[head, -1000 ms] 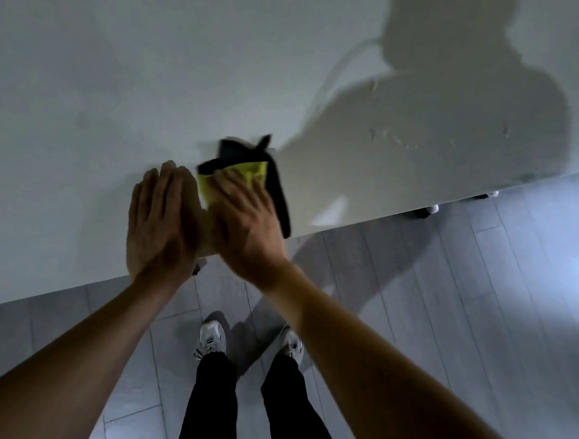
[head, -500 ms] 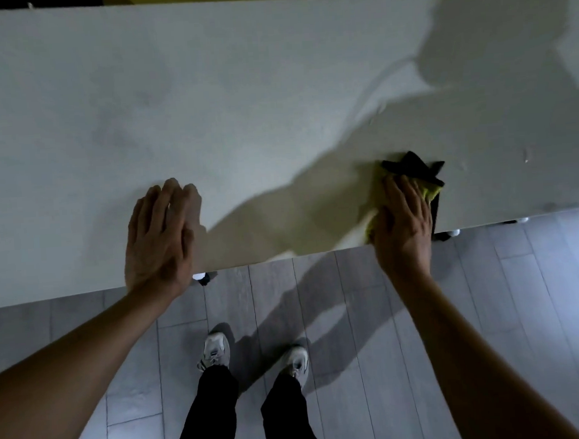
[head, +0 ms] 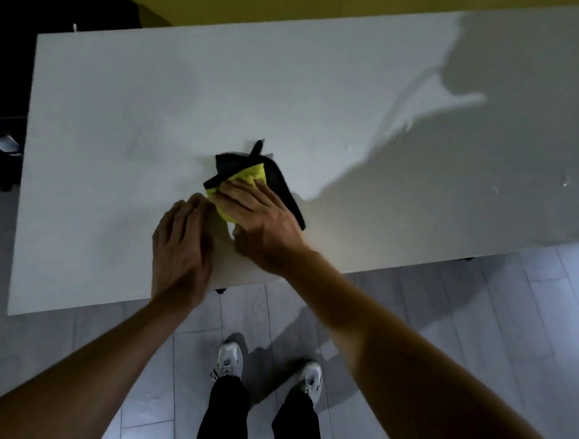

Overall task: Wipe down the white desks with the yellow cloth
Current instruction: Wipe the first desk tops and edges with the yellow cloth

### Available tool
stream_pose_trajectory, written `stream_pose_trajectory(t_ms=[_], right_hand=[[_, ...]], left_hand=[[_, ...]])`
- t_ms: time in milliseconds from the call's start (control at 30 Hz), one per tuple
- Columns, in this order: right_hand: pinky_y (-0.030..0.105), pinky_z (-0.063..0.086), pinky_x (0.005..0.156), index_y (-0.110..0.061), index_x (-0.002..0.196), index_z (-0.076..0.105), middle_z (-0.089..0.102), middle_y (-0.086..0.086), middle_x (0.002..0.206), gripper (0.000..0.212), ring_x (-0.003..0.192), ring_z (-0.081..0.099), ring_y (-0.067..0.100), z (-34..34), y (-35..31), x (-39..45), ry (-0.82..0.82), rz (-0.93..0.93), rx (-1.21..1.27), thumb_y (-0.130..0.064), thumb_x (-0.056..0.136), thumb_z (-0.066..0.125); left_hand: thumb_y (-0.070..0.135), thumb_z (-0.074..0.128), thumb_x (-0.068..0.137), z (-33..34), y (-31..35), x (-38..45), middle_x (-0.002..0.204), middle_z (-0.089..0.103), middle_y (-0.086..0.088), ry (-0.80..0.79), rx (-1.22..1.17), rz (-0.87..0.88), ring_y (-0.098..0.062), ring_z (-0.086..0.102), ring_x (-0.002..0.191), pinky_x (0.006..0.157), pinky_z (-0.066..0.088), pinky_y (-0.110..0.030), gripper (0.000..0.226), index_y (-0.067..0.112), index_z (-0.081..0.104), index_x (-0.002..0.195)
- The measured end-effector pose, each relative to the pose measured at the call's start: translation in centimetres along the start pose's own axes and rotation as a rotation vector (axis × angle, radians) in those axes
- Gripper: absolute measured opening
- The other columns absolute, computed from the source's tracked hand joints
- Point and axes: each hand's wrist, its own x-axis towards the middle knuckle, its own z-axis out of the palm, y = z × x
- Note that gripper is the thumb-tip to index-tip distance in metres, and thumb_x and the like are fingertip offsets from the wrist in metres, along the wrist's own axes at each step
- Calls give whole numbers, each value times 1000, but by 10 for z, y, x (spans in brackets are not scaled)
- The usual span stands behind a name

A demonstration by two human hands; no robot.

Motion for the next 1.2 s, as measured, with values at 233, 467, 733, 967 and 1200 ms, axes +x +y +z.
stream_pose_trajectory(t_ms=[233, 467, 733, 967, 1200], right_hand=[[45, 31, 117, -12, 139, 58, 52, 11, 147, 49, 139, 44, 31, -64, 110, -25, 304, 465, -113, -14, 90, 59], [49, 22, 121, -13, 147, 48, 37, 11, 159, 55, 149, 28, 29, -62, 117, -21, 365, 615, -153, -30, 95, 39], [51, 24, 120, -6, 139, 57, 54, 16, 144, 55, 140, 44, 33, 4, 24, 73, 172, 149, -38, -15, 85, 61], [46, 28, 120, -14, 138, 59, 53, 9, 146, 62, 141, 43, 27, -14, 51, 64, 216, 205, -3, -14, 77, 58], [43, 24, 121, -12, 144, 53, 45, 11, 153, 53, 144, 37, 30, -71, 142, 34, 373, 595, -120, -19, 91, 47]], left_hand=[[10, 44, 100, 0, 4, 50, 163, 34, -16, 38, 73, 70, -38, 33, 149, 123, 28, -50, 50, 4, 42, 150], [15, 40, 104, 10, 3, 87, 172, 18, -10, 76, 61, -95, -31, 13, 159, 131, 6, -42, 61, 9, 24, 163], [22, 29, 107, 11, -1, 88, 172, 15, -10, 58, 51, -66, -29, 11, 160, 131, 4, -39, 60, 6, 19, 164], [27, 25, 106, 7, -1, 86, 172, 18, -8, 66, 92, -37, -30, 14, 159, 131, 10, -43, 60, 13, 21, 164], [12, 42, 104, 9, -1, 88, 173, 16, 0, 69, 123, -11, -31, 12, 160, 130, 8, -43, 67, 27, 18, 165]])
